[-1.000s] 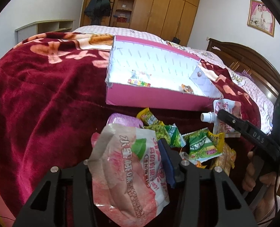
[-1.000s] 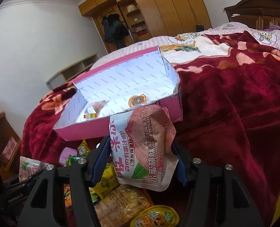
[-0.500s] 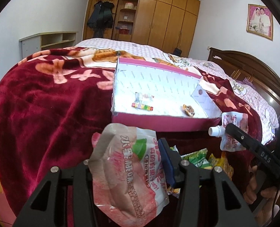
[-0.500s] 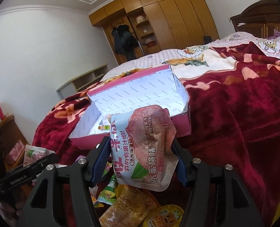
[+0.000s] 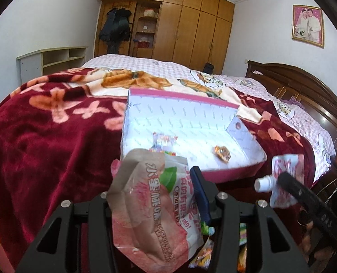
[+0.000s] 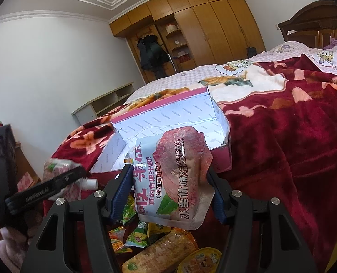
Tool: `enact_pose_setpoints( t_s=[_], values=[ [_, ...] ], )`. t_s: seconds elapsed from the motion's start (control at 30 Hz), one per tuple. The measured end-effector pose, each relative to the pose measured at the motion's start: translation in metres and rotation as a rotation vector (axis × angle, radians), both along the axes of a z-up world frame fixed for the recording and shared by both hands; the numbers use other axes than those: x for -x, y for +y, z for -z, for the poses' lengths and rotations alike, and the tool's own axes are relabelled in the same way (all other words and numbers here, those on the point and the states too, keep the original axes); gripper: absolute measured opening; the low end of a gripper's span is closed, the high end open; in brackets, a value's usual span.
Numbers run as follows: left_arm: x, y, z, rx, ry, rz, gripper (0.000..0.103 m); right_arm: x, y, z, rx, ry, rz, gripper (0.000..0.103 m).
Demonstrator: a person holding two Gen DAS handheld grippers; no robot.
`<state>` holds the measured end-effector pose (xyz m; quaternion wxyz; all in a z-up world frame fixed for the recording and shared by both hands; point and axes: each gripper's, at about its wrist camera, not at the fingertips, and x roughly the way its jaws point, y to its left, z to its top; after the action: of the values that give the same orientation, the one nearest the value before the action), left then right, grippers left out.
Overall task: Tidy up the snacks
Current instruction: 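Carry both pink pouches over the pink box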
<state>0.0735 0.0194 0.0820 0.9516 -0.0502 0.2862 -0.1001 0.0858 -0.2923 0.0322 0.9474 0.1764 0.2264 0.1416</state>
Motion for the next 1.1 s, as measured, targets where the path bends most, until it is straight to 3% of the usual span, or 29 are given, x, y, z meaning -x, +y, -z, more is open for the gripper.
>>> enact_pose_setpoints(
  t_s=[0.4, 1.1],
  values=[
    [-0.041, -0.019, -0.016, -0.051, -0.040, 0.023, 0.050, 0.000, -0.002, -0.005, -0.011, -0.001, -0.005, 0.062],
    [-0.104, -0.024, 0.030, -0.049, 0.060, 0.041, 0.049, -0.034, -0.005, -0.019, 0.027, 0.018, -0.007, 0.062]
  ],
)
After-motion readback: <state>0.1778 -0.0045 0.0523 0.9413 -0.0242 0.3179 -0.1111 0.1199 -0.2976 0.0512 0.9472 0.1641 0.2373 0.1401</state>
